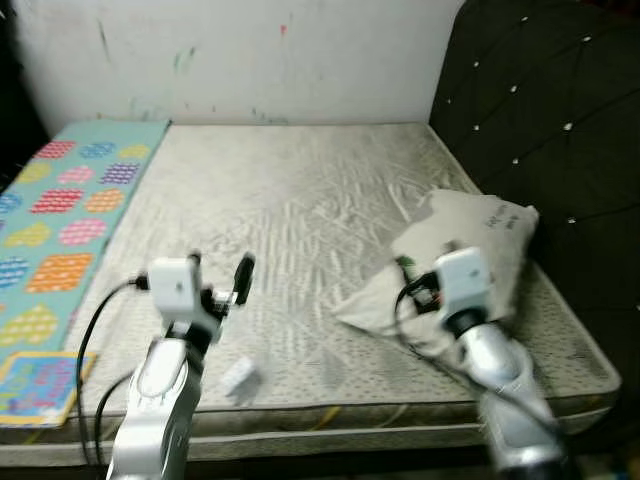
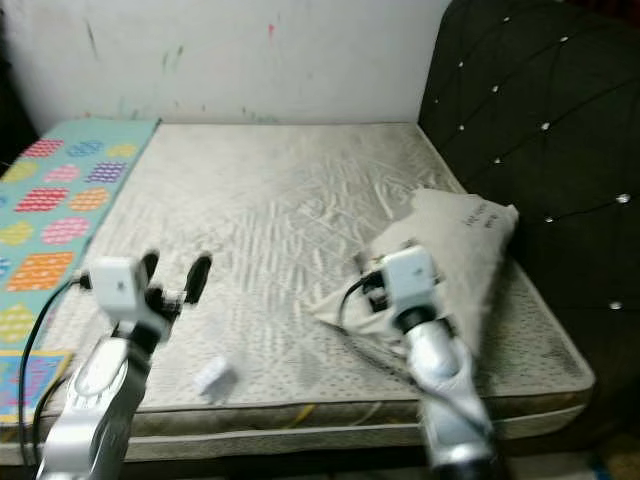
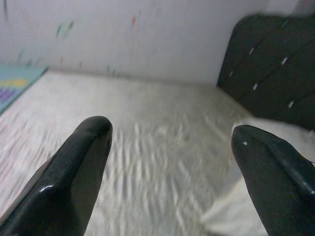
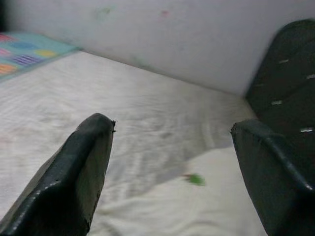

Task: Clean up the room

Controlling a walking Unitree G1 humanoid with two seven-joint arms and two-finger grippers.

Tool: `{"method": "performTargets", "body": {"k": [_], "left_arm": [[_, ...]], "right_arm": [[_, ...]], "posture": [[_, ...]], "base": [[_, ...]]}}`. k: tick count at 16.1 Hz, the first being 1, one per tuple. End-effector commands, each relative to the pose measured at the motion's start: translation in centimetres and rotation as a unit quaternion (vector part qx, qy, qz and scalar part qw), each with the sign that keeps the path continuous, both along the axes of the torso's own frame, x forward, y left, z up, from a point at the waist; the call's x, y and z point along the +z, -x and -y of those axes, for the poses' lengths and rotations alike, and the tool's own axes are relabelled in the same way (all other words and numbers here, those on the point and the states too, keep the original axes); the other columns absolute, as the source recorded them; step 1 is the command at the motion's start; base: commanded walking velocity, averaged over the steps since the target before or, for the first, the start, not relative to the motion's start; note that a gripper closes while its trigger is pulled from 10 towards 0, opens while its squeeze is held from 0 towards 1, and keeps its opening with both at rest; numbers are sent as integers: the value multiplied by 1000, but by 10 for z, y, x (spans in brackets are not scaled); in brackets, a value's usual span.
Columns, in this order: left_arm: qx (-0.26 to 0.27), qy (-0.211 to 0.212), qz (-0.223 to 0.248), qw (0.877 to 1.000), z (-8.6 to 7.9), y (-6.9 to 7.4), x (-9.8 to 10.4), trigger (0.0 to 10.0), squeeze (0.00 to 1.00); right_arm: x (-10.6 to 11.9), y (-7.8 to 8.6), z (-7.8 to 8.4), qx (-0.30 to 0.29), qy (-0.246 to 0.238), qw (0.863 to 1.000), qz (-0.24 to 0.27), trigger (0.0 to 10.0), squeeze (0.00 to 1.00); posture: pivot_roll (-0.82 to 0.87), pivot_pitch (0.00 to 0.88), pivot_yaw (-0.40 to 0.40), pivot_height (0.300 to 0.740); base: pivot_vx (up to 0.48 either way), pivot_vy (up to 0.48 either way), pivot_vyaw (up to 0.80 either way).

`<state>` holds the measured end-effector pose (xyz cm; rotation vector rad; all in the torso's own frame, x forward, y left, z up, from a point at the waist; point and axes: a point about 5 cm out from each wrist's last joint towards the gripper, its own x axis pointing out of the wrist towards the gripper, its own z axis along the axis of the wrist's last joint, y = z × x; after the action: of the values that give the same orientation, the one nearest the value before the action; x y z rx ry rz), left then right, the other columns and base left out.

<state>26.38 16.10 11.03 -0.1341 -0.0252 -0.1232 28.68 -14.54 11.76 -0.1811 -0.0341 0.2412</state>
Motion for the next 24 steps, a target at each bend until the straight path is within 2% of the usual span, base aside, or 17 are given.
{"method": "performTargets", "body": {"k": [1, 4, 7, 11, 14, 17, 20, 24], "left_arm": [[9, -15, -11, 1000, -7, 6, -3, 10000, 0], [31, -20, -37, 999, -17, 18, -16, 10000, 0], [11, -9, -20, 1000, -6, 11, -7, 10000, 0], [-9, 9, -17, 1000, -1, 14, -6, 10000, 0], [-5, 12, -21, 1000, 0, 15, -5, 10000, 0], [-13, 18, -27, 999, 3, 15, -6, 10000, 0], [-18, 16, -30, 999, 6, 14, -7, 10000, 0], [-15, 14, -33, 999, 6, 13, -7, 10000, 0]], "right_arm": [[9, 4, -2, 17, -11, 1000, 20, 10000, 0], [3, 9, 0, 15, -6, 1000, 10, 10000, 0], [4, 6, -1, 22, -1, 1000, 8, 10000, 0], [3, 9, 5, 7, -5, 1000, 5, 10000, 0], [2, 10, 7, 4, -2, 1000, 1, 10000, 0], [2, 10, 3, -4, 4, 1000, -1, 10000, 0], [-2, 13, -1, 17, 26, 999, -7, 10000, 0], [-1, 8, 1, 21, 27, 999, -15, 10000, 0]], "posture": [[-104, 0, -12, 740], [-100, 0, -23, 740], [-91, 0, -25, 740], [-95, 0, -22, 740], [-91, 0, -19, 740], [-103, 0, 0, 740], [-114, 0, 2, 740], [-114, 0, -2, 740]], "base": [[0, 0, 0], [0, 0, 0], [0, 0, 717], [0, 0, 105], [0, 351, 0], [0, 480, 0], [0, 480, 0], [0, 480, 0]]}}
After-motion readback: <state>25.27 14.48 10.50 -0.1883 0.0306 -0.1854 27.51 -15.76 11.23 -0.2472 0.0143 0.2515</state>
